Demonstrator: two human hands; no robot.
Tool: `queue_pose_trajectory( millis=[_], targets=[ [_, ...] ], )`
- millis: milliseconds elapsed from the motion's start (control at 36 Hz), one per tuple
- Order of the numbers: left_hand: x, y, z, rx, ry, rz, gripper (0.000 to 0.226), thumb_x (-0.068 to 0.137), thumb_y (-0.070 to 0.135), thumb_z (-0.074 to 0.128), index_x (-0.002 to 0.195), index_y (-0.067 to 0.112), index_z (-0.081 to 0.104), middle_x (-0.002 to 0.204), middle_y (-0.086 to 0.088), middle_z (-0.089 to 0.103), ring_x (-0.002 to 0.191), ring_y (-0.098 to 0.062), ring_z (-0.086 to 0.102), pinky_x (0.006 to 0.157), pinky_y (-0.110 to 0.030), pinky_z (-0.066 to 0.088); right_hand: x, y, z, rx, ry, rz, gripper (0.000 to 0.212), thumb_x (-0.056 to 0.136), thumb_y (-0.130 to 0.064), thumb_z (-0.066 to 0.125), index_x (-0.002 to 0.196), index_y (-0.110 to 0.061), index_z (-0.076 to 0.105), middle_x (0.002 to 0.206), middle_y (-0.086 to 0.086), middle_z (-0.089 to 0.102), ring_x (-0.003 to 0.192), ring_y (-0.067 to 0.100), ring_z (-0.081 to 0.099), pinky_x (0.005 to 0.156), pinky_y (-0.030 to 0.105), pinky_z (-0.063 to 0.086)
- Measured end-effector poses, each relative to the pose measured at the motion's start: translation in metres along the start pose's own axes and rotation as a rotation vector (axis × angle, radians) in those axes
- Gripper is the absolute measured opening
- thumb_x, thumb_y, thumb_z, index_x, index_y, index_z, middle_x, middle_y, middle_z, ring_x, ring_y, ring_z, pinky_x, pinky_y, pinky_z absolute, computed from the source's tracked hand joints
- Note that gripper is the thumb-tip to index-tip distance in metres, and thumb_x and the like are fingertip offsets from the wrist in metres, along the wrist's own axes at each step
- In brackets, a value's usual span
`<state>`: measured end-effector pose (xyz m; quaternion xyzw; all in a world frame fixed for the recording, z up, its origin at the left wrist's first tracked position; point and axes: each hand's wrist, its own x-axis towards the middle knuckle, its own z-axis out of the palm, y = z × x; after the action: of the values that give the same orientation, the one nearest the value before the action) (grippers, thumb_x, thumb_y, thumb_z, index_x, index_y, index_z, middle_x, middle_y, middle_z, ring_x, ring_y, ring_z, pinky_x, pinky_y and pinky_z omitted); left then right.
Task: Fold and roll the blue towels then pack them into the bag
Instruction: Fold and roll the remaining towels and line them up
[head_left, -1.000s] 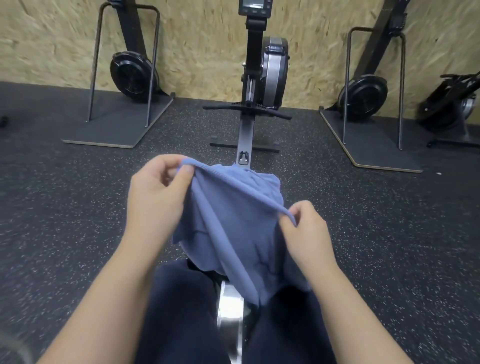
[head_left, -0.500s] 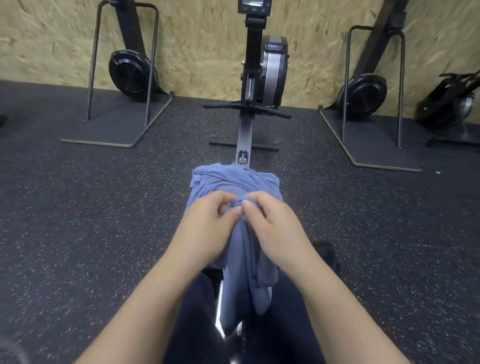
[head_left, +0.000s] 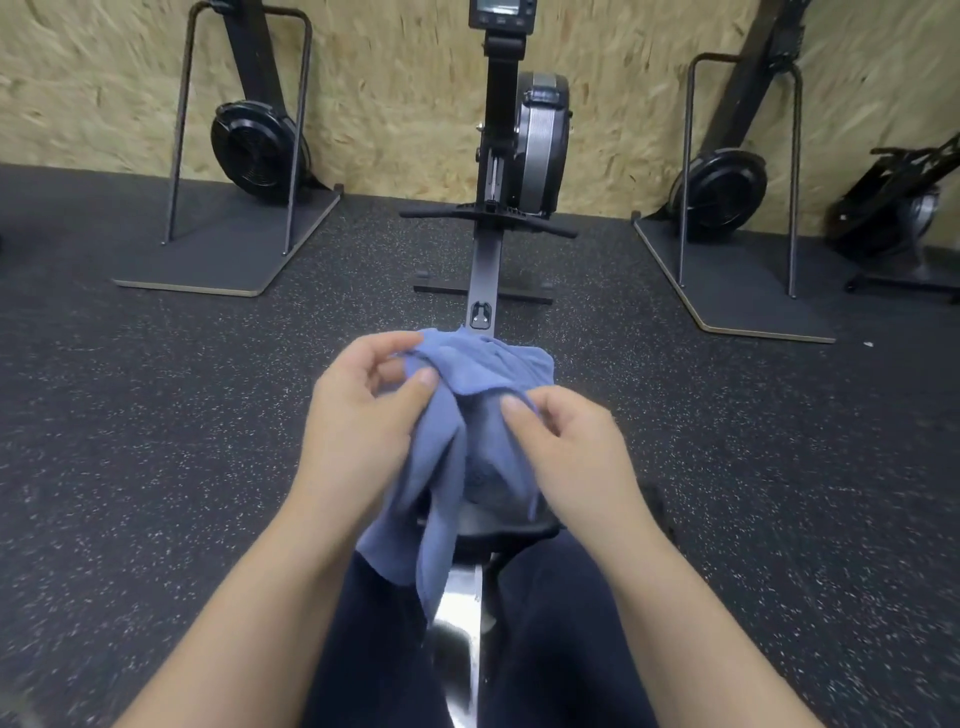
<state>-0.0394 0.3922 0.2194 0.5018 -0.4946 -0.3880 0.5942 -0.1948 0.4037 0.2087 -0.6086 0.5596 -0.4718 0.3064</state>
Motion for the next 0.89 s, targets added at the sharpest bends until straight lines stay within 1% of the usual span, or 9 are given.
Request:
queue_pose_trajectory(
  millis=[139, 250, 389, 472, 583, 667, 750, 806, 889],
  targets=[
    [-0.014, 0.007, 0.018, -0.214, -0.180, -0.030, 0.034, 0.092, -0.014, 0.045, 0.102, 0.014, 0.062, 0.093, 0.001, 0.073, 0.086, -0.004, 0.069, 0.066, -0.014, 0.051, -0.001, -0.012, 0.014, 0.240, -0.028, -0.008, 0.018, 0.094, -0.012, 0.058, 0.078, -0.016, 0.066, 0.063, -0.016, 0.065, 0.060, -0.006, 0.055, 0.060, 0.012, 0.042],
    [-0.015, 0.002, 0.016, -0.077, -0.300, 0.088, 0.049, 0.085, -0.026, 0.041, 0.092, 0.017, 0.065, 0.106, 0.011, 0.068, 0.108, 0.002, 0.062, 0.084, -0.010, 0.047, 0.004, -0.010, 0.013, 0.490, -0.070, 0.098, 0.028, 0.090, 0.007, 0.054, 0.092, -0.016, 0.070, 0.083, -0.002, 0.075, 0.080, 0.007, 0.068, 0.072, 0.020, 0.054],
    [-0.016, -0.013, 0.014, 0.105, -0.369, 0.218, 0.053, 0.080, -0.019, 0.047, 0.090, 0.029, 0.065, 0.129, 0.018, 0.049, 0.125, 0.010, 0.046, 0.094, -0.008, 0.041, 0.000, -0.011, 0.012, 0.397, -0.137, 0.061, 0.057, 0.077, 0.022, 0.042, 0.085, -0.029, 0.066, 0.078, -0.024, 0.070, 0.082, -0.010, 0.063, 0.071, 0.007, 0.045],
    [-0.013, -0.017, 0.012, 0.277, -0.297, 0.365, 0.033, 0.077, 0.006, 0.055, 0.088, 0.037, 0.061, 0.123, 0.026, 0.051, 0.119, 0.014, 0.047, 0.096, -0.010, 0.041, -0.002, -0.011, 0.012, 0.367, -0.144, 0.070, 0.059, 0.078, 0.017, 0.047, 0.092, -0.038, 0.062, 0.083, -0.035, 0.065, 0.081, -0.021, 0.056, 0.072, 0.004, 0.042],
    [-0.011, -0.015, 0.011, 0.372, -0.164, 0.447, 0.021, 0.077, 0.015, 0.058, 0.084, 0.034, 0.060, 0.095, 0.027, 0.056, 0.098, 0.010, 0.053, 0.077, -0.004, 0.043, -0.002, -0.010, 0.012, 0.363, -0.116, 0.099, 0.044, 0.082, 0.007, 0.058, 0.114, -0.022, 0.066, 0.114, -0.010, 0.068, 0.107, -0.003, 0.060, 0.095, 0.018, 0.046],
    [-0.012, -0.014, 0.010, 0.415, -0.127, 0.499, 0.007, 0.080, 0.026, 0.055, 0.084, 0.032, 0.056, 0.098, 0.023, 0.045, 0.089, 0.003, 0.051, 0.068, -0.007, 0.043, -0.002, -0.008, 0.012, 0.424, -0.085, 0.131, 0.029, 0.084, 0.004, 0.064, 0.095, -0.022, 0.069, 0.097, -0.001, 0.074, 0.093, 0.008, 0.068, 0.086, 0.024, 0.052],
    [-0.014, -0.015, 0.010, 0.470, -0.107, 0.486, 0.001, 0.080, 0.026, 0.055, 0.081, 0.025, 0.056, 0.089, 0.018, 0.052, 0.069, -0.002, 0.050, 0.064, -0.011, 0.037, -0.001, -0.009, 0.010, 0.431, -0.057, 0.097, 0.023, 0.084, 0.002, 0.066, 0.083, -0.022, 0.067, 0.074, -0.011, 0.072, 0.072, -0.002, 0.066, 0.066, 0.011, 0.048],
    [-0.017, -0.013, 0.012, 0.448, -0.133, 0.400, 0.017, 0.083, 0.013, 0.060, 0.079, 0.029, 0.055, 0.077, 0.019, 0.057, 0.060, -0.001, 0.049, 0.060, -0.012, 0.036, -0.002, -0.009, 0.009, 0.386, -0.026, 0.058, 0.023, 0.084, 0.001, 0.068, 0.081, -0.022, 0.067, 0.066, -0.019, 0.069, 0.065, -0.008, 0.063, 0.061, 0.006, 0.044],
    [-0.018, -0.010, 0.012, 0.474, -0.192, 0.466, 0.033, 0.081, 0.010, 0.056, 0.081, 0.042, 0.051, 0.083, 0.024, 0.059, 0.067, 0.006, 0.051, 0.065, -0.005, 0.036, -0.004, -0.011, 0.008, 0.380, 0.023, 0.031, 0.020, 0.083, 0.001, 0.068, 0.083, -0.019, 0.069, 0.064, -0.021, 0.068, 0.063, -0.010, 0.062, 0.060, 0.005, 0.043]
  ],
)
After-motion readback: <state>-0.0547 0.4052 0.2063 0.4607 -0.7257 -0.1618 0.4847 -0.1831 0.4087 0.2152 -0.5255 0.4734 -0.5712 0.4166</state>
